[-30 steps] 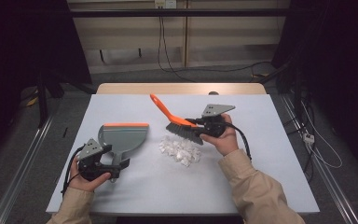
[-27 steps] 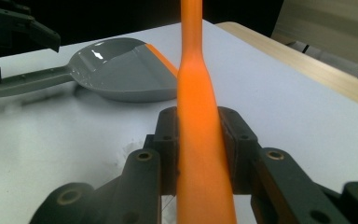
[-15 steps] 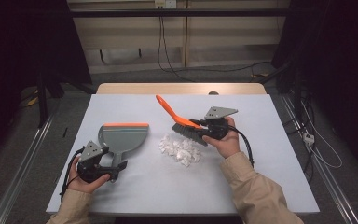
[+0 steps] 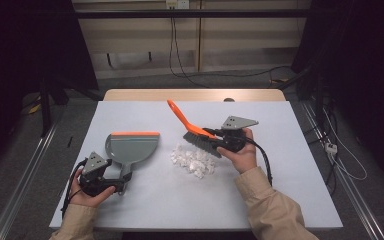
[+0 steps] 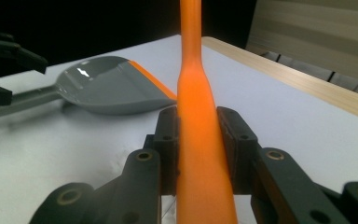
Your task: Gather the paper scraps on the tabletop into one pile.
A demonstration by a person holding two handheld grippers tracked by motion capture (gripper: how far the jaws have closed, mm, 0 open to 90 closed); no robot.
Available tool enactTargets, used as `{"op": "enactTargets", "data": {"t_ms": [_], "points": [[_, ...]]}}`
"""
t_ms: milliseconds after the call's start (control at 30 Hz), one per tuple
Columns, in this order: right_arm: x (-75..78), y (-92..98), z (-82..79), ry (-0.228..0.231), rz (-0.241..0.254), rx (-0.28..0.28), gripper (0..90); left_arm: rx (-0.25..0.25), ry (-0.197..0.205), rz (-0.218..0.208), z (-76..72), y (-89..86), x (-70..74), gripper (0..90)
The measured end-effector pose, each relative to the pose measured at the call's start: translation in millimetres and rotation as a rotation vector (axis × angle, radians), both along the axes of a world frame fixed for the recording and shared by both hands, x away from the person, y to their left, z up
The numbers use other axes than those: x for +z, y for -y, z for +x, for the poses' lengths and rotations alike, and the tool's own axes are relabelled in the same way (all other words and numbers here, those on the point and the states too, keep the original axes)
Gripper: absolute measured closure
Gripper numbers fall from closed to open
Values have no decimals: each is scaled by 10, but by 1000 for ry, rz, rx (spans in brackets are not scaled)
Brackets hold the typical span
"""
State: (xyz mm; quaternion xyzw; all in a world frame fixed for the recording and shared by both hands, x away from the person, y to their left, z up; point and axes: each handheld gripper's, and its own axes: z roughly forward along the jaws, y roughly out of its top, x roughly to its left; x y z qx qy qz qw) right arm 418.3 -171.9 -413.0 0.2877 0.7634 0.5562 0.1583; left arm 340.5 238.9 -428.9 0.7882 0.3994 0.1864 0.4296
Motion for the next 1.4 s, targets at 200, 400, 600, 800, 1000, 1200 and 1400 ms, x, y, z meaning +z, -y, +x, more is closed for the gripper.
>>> {"op": "enactTargets", "data": {"t_ms": [200,400,600,800,1000,1200,1400], "points": [[-73,-155,15,6,-98,-6,711,-20,-11,69,7,110,-55,109],[-73,44,10,3,-56,-32,711,25,-42,105,31,26,-113,123],[-46,109,-32,7,-37,-47,711,74,-51,117,51,-107,-90,145],[3,109,-70,25,-13,-53,711,100,-55,87,79,-207,-75,167],[-10,54,-85,23,-26,-45,711,89,-84,107,126,-39,-73,232],[16,58,-97,24,-6,-54,711,118,-139,121,226,75,-112,311],[7,22,-105,21,2,-42,711,128,-159,126,281,81,-148,412]]}}
